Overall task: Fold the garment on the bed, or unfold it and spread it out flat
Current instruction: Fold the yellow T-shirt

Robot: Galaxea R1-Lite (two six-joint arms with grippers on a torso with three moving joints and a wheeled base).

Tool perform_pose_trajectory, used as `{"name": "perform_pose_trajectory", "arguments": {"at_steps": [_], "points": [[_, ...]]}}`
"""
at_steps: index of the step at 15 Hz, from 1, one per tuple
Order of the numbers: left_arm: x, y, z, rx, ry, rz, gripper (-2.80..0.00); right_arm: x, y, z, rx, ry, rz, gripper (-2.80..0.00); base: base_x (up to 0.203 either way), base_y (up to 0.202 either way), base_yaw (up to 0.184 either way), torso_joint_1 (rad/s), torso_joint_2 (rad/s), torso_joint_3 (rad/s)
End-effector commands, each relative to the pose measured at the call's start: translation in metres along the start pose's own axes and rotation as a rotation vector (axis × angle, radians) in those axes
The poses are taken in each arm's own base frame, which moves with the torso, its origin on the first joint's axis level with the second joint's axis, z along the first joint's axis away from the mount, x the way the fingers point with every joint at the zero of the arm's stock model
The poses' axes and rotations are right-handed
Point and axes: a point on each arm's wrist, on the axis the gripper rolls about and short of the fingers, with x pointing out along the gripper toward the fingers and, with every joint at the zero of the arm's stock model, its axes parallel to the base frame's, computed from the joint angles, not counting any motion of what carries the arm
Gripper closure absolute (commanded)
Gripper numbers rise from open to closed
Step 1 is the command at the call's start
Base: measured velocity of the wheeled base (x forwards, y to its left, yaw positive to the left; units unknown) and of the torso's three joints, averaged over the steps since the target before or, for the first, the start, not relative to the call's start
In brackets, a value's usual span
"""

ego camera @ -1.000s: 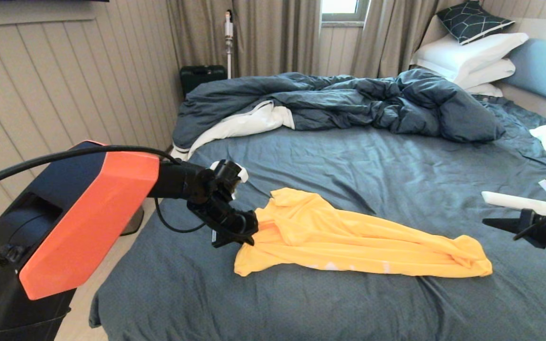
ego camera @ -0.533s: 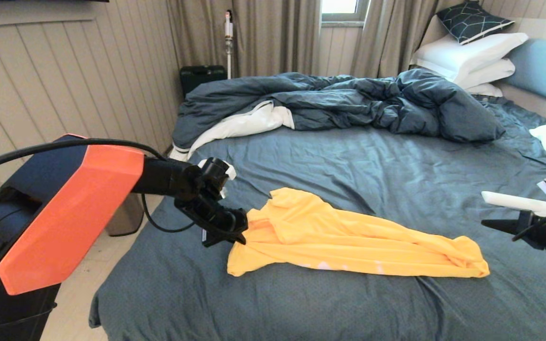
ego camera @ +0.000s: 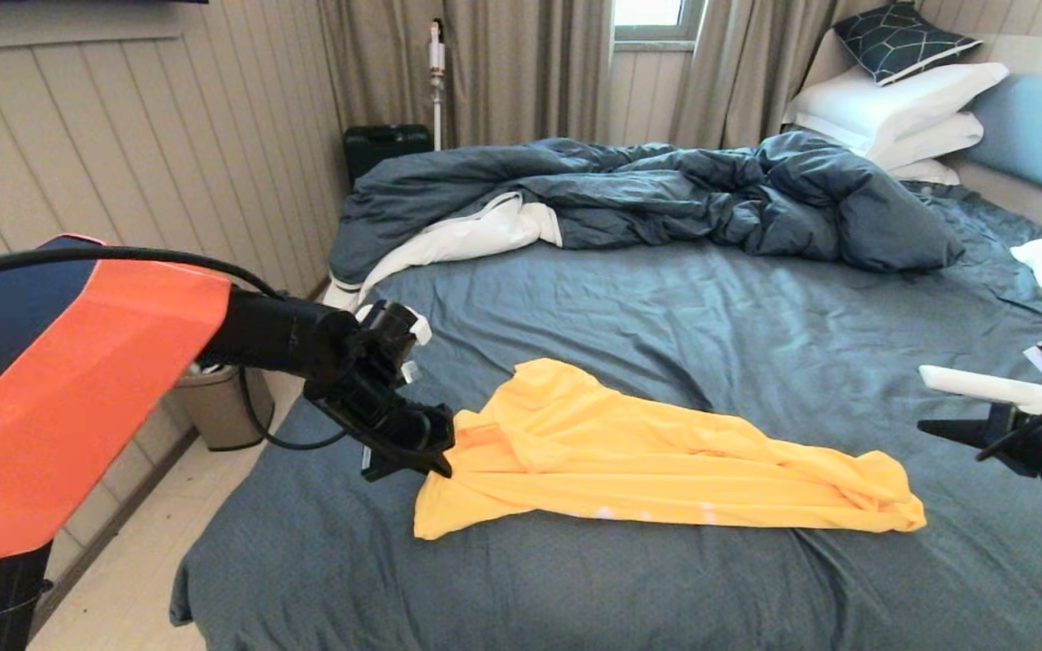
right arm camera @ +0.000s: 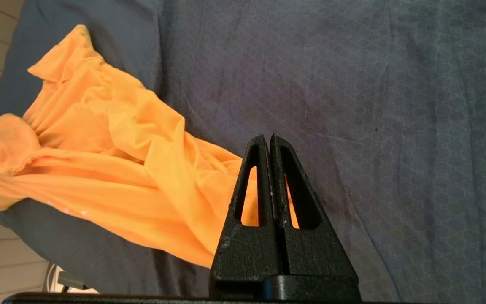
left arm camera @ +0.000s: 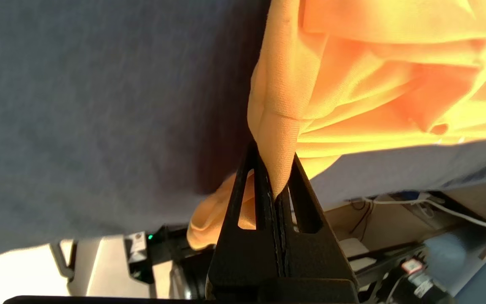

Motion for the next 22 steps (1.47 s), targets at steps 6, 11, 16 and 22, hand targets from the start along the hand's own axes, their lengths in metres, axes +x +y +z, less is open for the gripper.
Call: {"name": "perform_pose_trajectory", "arguments": {"at_steps": [6,11,16,22], "points": [[-0.016,0.021,-0.010,-0.015,0.018,0.022,0.00,0.000,0.001,-0.002,-0.006,0.005,0.007,0.00,0.000,0.000,0.000,0.000,0.00,0.000],[-0.023,0.037,-0.016,-0.015,0.031,0.043,0.00,0.001,0.000,-0.002,-0.006,0.005,0.007,0.00,0.000,0.000,0.000,0.000,0.00,0.000],[-0.027,0.055,-0.017,-0.020,0.034,0.056,0.00,0.002,-0.001,-0.003,-0.004,0.006,0.005,0.00,0.000,0.000,0.000,0.000,0.00,0.000],[-0.023,0.061,-0.023,-0.036,0.063,0.066,0.00,0.002,-0.002,-0.002,-0.003,0.006,0.005,0.00,0.000,0.000,0.000,0.000,0.00,0.000]]}}
